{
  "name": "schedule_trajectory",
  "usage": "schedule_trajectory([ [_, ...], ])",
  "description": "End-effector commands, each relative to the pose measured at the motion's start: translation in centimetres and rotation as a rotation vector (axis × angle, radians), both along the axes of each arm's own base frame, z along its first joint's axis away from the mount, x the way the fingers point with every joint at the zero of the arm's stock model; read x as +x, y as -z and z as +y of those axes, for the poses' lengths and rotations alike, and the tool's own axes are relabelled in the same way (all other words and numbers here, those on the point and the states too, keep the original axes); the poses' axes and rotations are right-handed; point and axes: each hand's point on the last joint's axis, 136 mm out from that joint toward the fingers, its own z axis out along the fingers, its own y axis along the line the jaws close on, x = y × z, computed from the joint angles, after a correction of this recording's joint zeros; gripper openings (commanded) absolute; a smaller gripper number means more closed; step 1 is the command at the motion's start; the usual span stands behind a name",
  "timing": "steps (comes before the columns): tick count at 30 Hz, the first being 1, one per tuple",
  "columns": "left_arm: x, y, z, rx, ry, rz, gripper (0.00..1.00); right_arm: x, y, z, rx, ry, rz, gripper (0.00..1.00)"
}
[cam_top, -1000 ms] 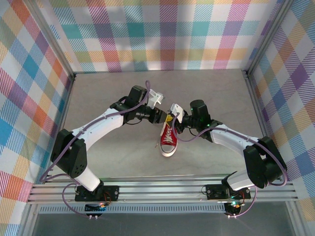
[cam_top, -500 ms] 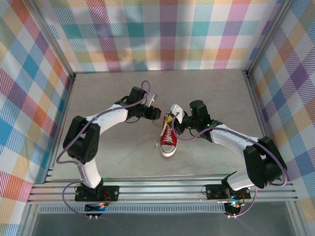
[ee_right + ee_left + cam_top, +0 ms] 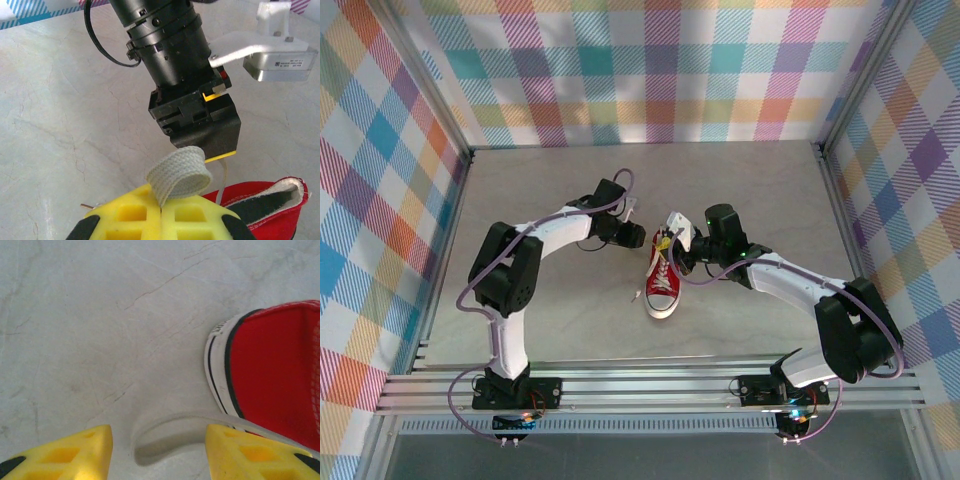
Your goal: Tie the shoes
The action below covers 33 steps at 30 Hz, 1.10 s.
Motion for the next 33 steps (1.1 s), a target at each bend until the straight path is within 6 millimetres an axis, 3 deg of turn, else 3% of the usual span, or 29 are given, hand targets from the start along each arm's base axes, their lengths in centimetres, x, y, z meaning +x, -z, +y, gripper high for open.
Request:
schedule_trajectory([
  [1,-0.4,1.1,0.3,0.035,-0.016,0.046,0.52,0.2,-1.2,0.4,0.019,-0.001,-0.008,0.0],
  [10,-0.7,3.2,0.7,0.063,-0.05,0.101,0.52,0.5,-1.1,0.5,0.016,0.005,0.0,0.0],
  [15,-1.2,3.0,1.0,0.068,-0.04,0.103,0.32,0.7,-1.1,0.4,0.016,0.017,0.007,0.0],
  [22,-1.0,0.0,2.9,0.103,-0.033,0.049,0.06,1.4,-1.1,0.2,0.007,0.062,0.022,0.0],
  [26,-1.2,-2.2,3.5,0.087,-0.035,0.033,0.0,1.9,-1.3,0.2,0.0,0.086,0.05,0.0],
  [33,-3.3,-7.2,2.5,-0.023,0.01,0.035,0.0,2.3,-0.9,0.4,-0.005,0.111,0.106,0.0],
])
